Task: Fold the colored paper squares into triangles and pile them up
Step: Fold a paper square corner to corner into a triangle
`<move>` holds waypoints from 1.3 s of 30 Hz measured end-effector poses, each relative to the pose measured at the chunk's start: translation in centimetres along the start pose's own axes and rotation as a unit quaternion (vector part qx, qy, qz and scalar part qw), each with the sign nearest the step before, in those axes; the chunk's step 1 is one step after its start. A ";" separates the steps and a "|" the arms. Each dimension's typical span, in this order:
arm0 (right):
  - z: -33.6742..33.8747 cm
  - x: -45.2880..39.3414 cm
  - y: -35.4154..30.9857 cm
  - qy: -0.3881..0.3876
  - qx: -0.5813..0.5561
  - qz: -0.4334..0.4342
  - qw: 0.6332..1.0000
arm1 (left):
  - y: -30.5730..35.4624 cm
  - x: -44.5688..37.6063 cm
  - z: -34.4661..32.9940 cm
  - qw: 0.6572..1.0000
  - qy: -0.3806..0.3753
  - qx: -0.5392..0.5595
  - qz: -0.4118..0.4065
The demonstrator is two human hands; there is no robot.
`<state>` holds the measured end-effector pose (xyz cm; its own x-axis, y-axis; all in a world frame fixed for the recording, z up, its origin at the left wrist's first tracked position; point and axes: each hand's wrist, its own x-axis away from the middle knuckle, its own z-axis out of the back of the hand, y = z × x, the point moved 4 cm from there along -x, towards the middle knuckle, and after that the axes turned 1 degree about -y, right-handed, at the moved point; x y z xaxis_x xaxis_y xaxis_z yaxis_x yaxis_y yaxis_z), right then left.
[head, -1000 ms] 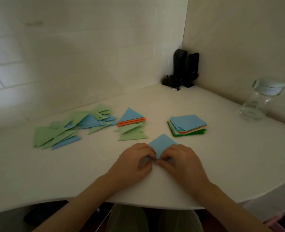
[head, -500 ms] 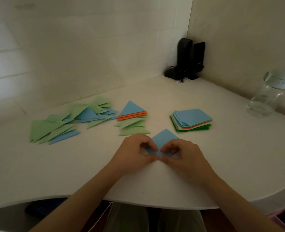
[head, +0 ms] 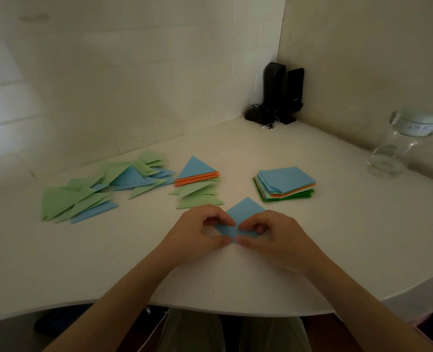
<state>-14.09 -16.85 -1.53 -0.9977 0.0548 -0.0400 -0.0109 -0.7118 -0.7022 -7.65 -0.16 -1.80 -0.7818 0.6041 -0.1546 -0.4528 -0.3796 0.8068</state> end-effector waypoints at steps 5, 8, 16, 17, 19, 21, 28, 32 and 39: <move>-1.0 0.1 -0.3 0.001 0.066 0.022 0.998 | 0.3 1.1 0.3 0.998 -0.024 -0.019 -0.061; -0.6 0.0 -0.5 -0.043 0.071 0.039 0.996 | 0.8 1.6 0.3 0.987 -0.010 -0.103 -0.122; 1.5 0.3 0.4 -0.064 0.076 0.107 0.989 | 1.2 1.2 -1.4 0.948 0.011 -0.247 -0.200; 1.6 0.4 0.5 -0.053 0.081 0.110 0.989 | 1.3 1.1 -1.6 0.948 0.017 -0.248 -0.199; 1.8 0.6 1.1 -0.034 0.083 0.116 0.989 | 1.2 0.9 -1.7 0.952 0.024 -0.240 -0.188; 1.7 1.1 1.4 -0.031 0.091 0.123 0.988 | 1.0 0.7 -1.6 0.960 0.031 -0.221 -0.166; 0.5 1.7 1.5 0.041 0.095 0.090 0.991 | 0.0 0.1 -1.5 0.982 0.061 -0.160 -0.084; -0.1 1.6 1.1 0.134 0.083 0.092 0.983 | 0.1 -0.2 -2.0 0.976 0.083 -0.199 -0.042; 0.3 0.8 1.4 0.110 0.065 0.046 0.991 | -0.7 -0.5 -0.9 0.964 0.093 -0.241 0.062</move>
<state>-14.94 -17.98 -2.32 -0.9562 0.1265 -0.2639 0.0568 -0.8044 -0.5914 -7.33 -0.81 -2.75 -0.8854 0.4147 -0.2098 -0.4631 -0.7489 0.4740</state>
